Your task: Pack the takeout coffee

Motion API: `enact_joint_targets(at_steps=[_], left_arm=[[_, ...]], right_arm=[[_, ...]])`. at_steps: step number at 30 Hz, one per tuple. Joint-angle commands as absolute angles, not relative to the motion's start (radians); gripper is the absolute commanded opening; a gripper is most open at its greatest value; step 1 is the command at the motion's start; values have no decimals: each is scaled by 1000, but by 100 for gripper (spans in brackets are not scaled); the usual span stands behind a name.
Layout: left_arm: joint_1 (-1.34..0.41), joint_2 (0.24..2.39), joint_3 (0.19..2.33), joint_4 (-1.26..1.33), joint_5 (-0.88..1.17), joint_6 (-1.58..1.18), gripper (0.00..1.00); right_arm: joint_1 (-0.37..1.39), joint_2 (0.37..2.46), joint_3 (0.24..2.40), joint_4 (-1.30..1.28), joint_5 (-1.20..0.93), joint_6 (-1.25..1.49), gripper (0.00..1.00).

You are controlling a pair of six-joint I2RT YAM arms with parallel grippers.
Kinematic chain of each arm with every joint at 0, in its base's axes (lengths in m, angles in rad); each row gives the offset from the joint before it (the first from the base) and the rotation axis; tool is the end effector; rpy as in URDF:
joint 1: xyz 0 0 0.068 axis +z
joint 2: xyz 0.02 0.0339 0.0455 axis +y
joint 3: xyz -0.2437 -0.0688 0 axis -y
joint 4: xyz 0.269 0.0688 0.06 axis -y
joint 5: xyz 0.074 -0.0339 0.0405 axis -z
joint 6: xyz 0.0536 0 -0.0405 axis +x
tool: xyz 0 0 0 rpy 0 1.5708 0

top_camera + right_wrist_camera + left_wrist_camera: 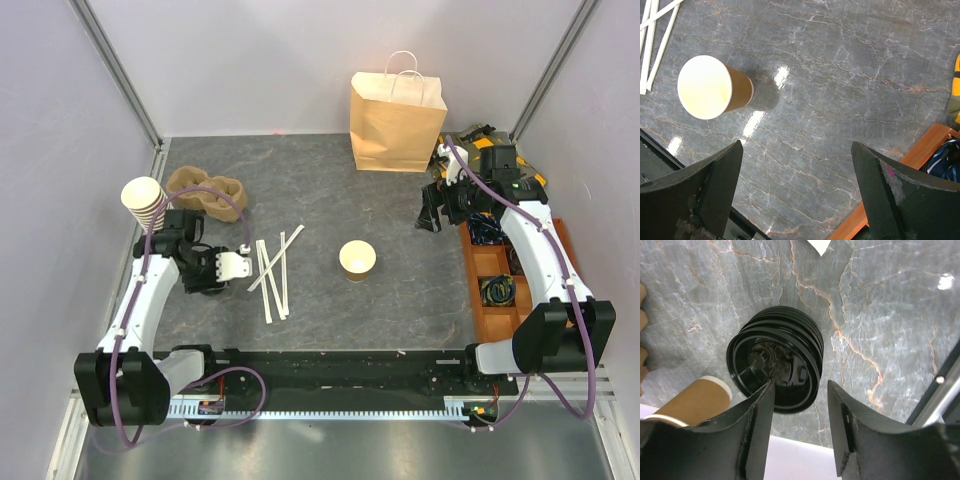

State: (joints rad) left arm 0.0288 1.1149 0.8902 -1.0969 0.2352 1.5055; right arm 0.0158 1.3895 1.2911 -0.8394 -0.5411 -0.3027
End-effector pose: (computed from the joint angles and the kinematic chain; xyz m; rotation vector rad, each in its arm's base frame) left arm 0.2197 -0.0062 0.2086 1.9155 2.0432 0.0053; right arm 0.3201 0.0327 0.2898 -0.5937 2.3268 0.5445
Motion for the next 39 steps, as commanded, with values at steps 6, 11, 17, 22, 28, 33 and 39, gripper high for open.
enact_joint_targets(at_steps=[6,11,17,22,28,33,39], left_arm=[[28,1100,781,-902,199,1422,49],[26,1091,752,-877,201,1433,41],[26,1063,755,-877,192,1460,17],[28,1045,804,-952,192,1471,2],[28,1028,914,-1037,219,1491,2],[-53,1109,1129,-1179,380,1396,2],[-328,1242,1478,-1304,595,1047,2]], right_arm=[[17,1404,1322,-831,-577,-299,98],[15,1408,1327,-831,-578,-296,98],[17,1410,1330,-833,-577,-293,98],[15,1410,1327,-834,-578,-293,98],[17,1402,1331,-830,-587,-290,98],[17,1335,1269,-706,-595,-278,98],[17,1168,1166,-522,-731,-296,98]])
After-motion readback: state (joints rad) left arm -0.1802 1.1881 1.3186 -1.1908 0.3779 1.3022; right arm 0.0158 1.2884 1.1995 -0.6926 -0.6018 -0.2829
